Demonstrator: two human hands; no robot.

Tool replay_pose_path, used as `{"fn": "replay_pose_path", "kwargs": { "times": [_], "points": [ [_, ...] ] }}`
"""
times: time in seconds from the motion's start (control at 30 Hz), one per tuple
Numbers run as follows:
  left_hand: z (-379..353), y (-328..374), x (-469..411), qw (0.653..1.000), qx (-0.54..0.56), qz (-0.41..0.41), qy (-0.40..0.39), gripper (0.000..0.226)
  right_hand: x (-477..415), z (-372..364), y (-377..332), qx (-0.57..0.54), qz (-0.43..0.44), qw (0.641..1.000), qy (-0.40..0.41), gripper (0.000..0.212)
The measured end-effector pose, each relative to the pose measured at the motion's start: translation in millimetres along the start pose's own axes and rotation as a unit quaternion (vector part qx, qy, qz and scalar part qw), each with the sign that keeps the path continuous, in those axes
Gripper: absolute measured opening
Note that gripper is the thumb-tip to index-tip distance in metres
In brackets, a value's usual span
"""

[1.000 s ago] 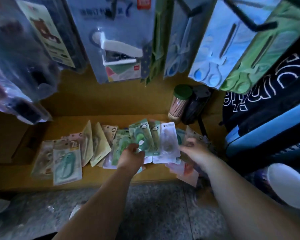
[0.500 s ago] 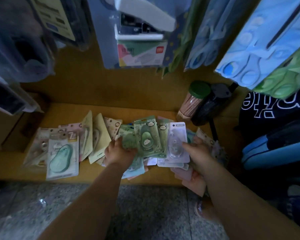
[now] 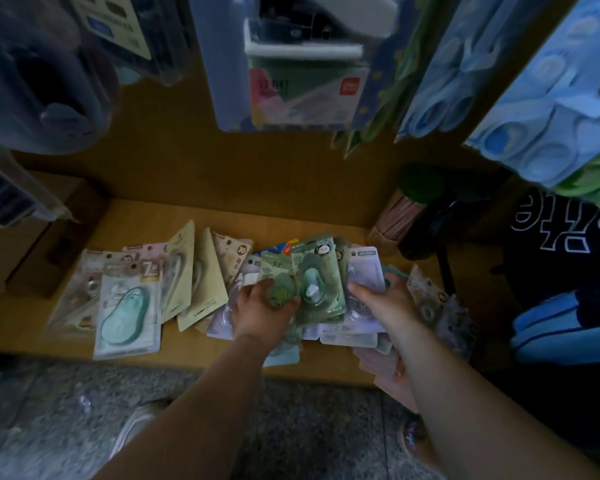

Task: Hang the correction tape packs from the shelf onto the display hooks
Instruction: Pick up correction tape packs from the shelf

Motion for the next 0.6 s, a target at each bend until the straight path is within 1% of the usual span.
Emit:
{"fn": "replay_pose_path", "kwargs": {
  "times": [0.07,0.13,0.2,0.27,0.3,0.4,0.43,0.47,0.5,0.53,0.6],
  "points": [
    [-4,-3,-1,0.997,0.073,0.020,0.004,0.063,-1,1,-3,0.003,0.002,1.000,0.004,0.050],
    [-9,-4,0,0.988,0.149,0.035,0.021,0.060,-2,-2,-4,0.008,0.005,1.000,-0.013,0.044],
    [-13,0,2,0.980,0.191,0.039,0.034,0.049,1,-8,-4,0.008,-0.008,0.999,-0.041,0.043],
    [-16,6,2,0.972,0.225,0.041,0.047,0.050,5,-16,-3,-0.009,-0.015,0.998,-0.067,0.042],
    [-16,9,3,0.968,0.242,0.040,0.049,0.059,7,-20,-3,-0.018,-0.010,0.997,-0.071,0.042],
    [-18,9,2,0.971,0.234,0.022,0.041,0.108,9,-27,-2,-0.045,0.015,0.996,-0.070,0.031],
    [-21,4,-1,0.973,0.227,0.023,0.040,0.116,9,-29,-2,-0.041,0.022,0.997,-0.067,0.035],
    [-23,1,-3,0.975,0.219,0.025,0.036,0.118,8,-32,-1,-0.026,0.028,0.997,-0.062,0.046],
    [-23,1,-3,0.977,0.208,0.028,0.034,0.113,8,-34,-1,-0.003,0.044,0.998,-0.051,0.059],
    [-21,1,-3,0.979,0.196,0.033,0.033,0.105,6,-36,-1,0.026,0.063,0.997,-0.032,0.069],
    [-19,-2,-5,0.977,0.207,0.049,0.032,0.083,5,-39,0,0.090,0.082,0.993,0.004,0.084]
  ]
}}
Point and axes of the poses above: each hand's wrist, its own x-axis away from the middle knuckle, its own z-axis out of the back of the hand, y = z × x, the point moved 4 cm from there along -x, towards the middle knuckle, and after that the axes turned 12 degrees about -z, right-handed, at the moved point
